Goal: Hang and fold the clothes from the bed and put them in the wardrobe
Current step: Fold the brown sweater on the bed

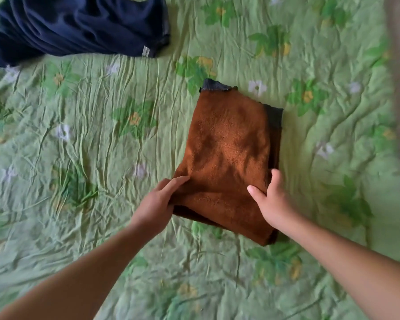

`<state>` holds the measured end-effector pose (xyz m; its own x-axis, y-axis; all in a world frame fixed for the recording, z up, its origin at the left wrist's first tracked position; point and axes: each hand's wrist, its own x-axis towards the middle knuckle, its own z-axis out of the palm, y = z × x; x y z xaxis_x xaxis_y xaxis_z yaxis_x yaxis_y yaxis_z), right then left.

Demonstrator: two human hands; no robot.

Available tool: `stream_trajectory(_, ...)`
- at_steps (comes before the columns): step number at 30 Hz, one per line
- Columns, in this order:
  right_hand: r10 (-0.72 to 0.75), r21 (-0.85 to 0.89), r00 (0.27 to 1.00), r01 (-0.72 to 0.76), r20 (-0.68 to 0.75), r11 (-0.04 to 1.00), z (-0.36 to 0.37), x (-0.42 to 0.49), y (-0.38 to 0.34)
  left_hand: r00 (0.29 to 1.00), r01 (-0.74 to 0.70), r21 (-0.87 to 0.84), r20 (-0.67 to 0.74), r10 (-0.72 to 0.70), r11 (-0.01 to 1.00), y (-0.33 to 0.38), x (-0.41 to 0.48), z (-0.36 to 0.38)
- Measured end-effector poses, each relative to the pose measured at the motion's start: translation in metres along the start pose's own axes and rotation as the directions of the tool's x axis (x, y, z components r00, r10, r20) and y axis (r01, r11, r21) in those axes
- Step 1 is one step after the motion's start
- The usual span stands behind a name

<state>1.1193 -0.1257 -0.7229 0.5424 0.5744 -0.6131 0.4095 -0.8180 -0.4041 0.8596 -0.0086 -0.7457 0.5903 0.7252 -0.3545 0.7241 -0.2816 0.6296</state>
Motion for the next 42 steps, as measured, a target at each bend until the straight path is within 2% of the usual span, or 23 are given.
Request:
stream_trajectory(2,0.029,-0.050,0.998,-0.027,0.054,0.998,0.012,-0.011,-0.002,0.999,0.014,-0.042,-0.047,-0.016,0.999,-0.013,0.011,-0.025)
stream_trajectory(4,0.020,-0.119,0.993,-0.006,0.120,0.993,0.013,-0.013,-0.011,0.981,0.074,-0.089,-0.173,-0.088,0.993,-0.023,0.031,-0.052)
stream_trajectory(6,-0.144,-0.269,0.988,0.151,0.047,0.951,0.000,0.005,-0.028,0.899,0.227,-0.210,-0.331,-0.288,0.951,-0.032,0.057,-0.076)
stream_trajectory(7,-0.230,-0.295,0.972,0.207,-0.046,0.933,-0.009,0.020,-0.039,0.842,0.301,-0.326,-0.350,-0.410,0.896,-0.033,0.068,-0.083)
stream_trajectory(9,-0.303,-0.208,0.939,0.269,-0.159,0.941,-0.028,0.054,-0.070,0.773,0.365,-0.617,-0.217,-0.596,0.697,-0.032,0.078,-0.083)
stream_trajectory(11,-0.286,-0.245,0.948,0.248,-0.138,0.937,-0.040,0.089,-0.097,0.726,0.399,-0.822,0.013,-0.688,0.406,-0.022,0.062,-0.067)
stream_trajectory(13,-0.221,-0.324,0.974,0.195,-0.044,0.926,-0.046,0.117,-0.113,0.698,0.424,-0.897,0.236,-0.676,0.125,-0.008,0.031,-0.041)
stream_trajectory(14,-0.180,-0.277,0.984,0.173,0.001,0.945,-0.047,0.128,-0.116,0.704,0.430,-0.902,0.317,-0.635,0.027,0.000,0.015,-0.027)
stream_trajectory(15,-0.146,-0.196,0.989,0.150,0.031,0.969,-0.047,0.137,-0.117,0.719,0.438,-0.899,0.361,-0.594,-0.016,0.006,0.001,-0.014)
stream_trajectory(18,-0.065,0.000,0.997,0.065,0.035,0.998,-0.049,0.147,-0.117,0.746,0.442,-0.897,0.349,-0.567,0.029,0.022,-0.019,0.016)
stream_trajectory(21,-0.005,0.134,0.992,-0.012,0.127,0.991,-0.059,0.140,-0.106,0.771,0.390,-0.916,0.268,-0.578,0.097,0.021,-0.016,0.016)
stream_trajectory(24,-0.003,0.308,0.973,-0.071,0.232,0.949,-0.068,0.115,-0.082,0.805,0.363,-0.895,0.161,-0.571,0.258,0.007,-0.015,-0.021)
stream_trajectory(27,0.068,0.478,0.971,-0.174,0.231,0.861,-0.053,0.069,-0.043,0.846,0.389,-0.836,0.157,-0.510,0.387,-0.008,-0.027,-0.061)
stream_trajectory(29,0.146,0.506,0.966,-0.238,0.215,0.829,-0.026,0.032,-0.015,0.849,0.461,-0.742,0.211,-0.484,0.486,-0.018,-0.039,-0.072)
stream_trajectory(31,0.196,0.430,0.965,-0.254,0.176,0.867,0.006,0.010,0.003,0.819,0.549,-0.617,0.263,-0.510,0.564,-0.031,-0.046,-0.069)
stream_trajectory(33,0.262,0.385,0.962,-0.271,0.076,0.882,0.025,0.005,0.008,0.816,0.568,-0.547,0.277,-0.507,0.615,-0.039,-0.047,-0.063)
stream_trajectory(35,0.294,0.447,0.955,-0.275,0.028,0.851,0.032,0.010,0.003,0.864,0.489,-0.554,0.200,-0.462,0.674,-0.044,-0.039,-0.060)
stream_trajectory(37,0.290,0.511,0.956,-0.270,0.041,0.816,0.032,0.014,0.005,0.916,0.384,-0.550,0.121,-0.383,0.742,-0.044,-0.030,-0.056)
stream_trajectory(40,0.274,0.591,0.955,-0.284,0.109,0.755,0.028,0.008,0.008,0.958,0.272,-0.497,0.057,-0.282,0.824,-0.044,-0.028,-0.054)
stream_trajectory(42,0.261,0.593,0.964,-0.243,0.057,0.768,0.021,-0.008,-0.003,0.980,0.192,-0.426,0.039,-0.194,0.884,-0.045,-0.032,-0.060)
